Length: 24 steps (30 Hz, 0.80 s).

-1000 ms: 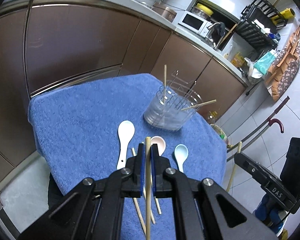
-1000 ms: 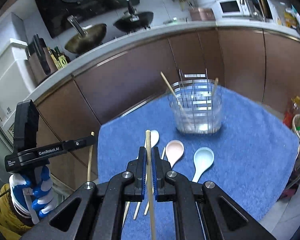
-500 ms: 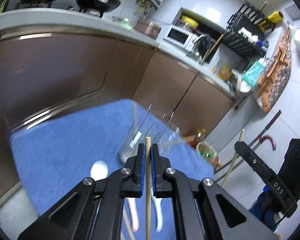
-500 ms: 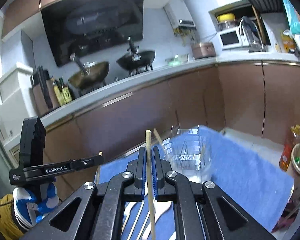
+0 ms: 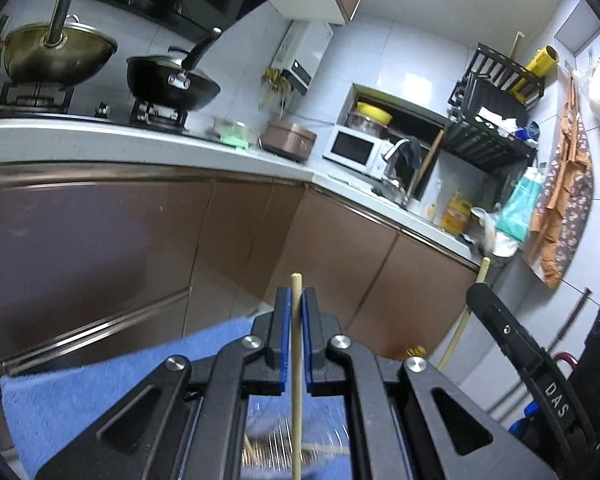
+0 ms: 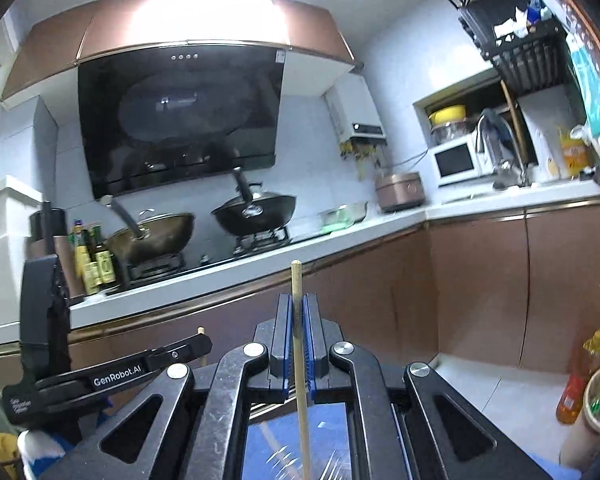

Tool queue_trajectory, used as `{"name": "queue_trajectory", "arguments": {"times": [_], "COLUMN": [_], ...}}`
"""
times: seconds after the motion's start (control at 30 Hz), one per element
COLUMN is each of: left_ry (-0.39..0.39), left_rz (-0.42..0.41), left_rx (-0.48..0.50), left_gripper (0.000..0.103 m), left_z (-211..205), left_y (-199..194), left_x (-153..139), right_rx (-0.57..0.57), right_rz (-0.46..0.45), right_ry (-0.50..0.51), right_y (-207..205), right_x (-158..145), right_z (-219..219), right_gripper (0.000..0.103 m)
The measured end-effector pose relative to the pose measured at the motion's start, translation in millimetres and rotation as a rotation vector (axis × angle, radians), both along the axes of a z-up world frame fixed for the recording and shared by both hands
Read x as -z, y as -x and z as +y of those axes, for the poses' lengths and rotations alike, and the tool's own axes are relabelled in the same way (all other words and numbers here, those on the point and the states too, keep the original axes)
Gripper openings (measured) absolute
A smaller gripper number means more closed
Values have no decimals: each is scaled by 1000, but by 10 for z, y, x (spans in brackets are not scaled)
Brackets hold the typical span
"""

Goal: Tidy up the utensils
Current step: 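Carry both chopsticks over the utensil holder and open both grippers to drop them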

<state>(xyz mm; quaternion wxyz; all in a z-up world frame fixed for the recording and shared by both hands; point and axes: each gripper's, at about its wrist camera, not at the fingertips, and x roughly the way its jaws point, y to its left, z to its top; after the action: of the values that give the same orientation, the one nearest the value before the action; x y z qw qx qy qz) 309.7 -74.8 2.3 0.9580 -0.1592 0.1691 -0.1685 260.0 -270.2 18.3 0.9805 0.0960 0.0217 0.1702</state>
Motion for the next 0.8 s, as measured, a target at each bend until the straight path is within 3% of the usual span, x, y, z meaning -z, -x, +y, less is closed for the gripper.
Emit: {"name": "queue_trajectory", "arguments": {"times": [0.33, 0.53, 0.8], "left_ry": [-56, -108, -176], "left_rz": [-87, -67, -66], "left_rx": [-141, -137, -91], "left_gripper": [5, 7, 25], "left_z": [-324, -344, -231], "left_y": [-365, -336, 36], "left_x": [445, 781, 671], "right_rx": [72, 107, 114], "right_rz": [18, 76, 97], "right_ry": [50, 89, 95], "right_y": [-403, -471, -147], "right_x": [450, 732, 657], "right_z": [18, 25, -79], "right_gripper": [6, 6, 13]}}
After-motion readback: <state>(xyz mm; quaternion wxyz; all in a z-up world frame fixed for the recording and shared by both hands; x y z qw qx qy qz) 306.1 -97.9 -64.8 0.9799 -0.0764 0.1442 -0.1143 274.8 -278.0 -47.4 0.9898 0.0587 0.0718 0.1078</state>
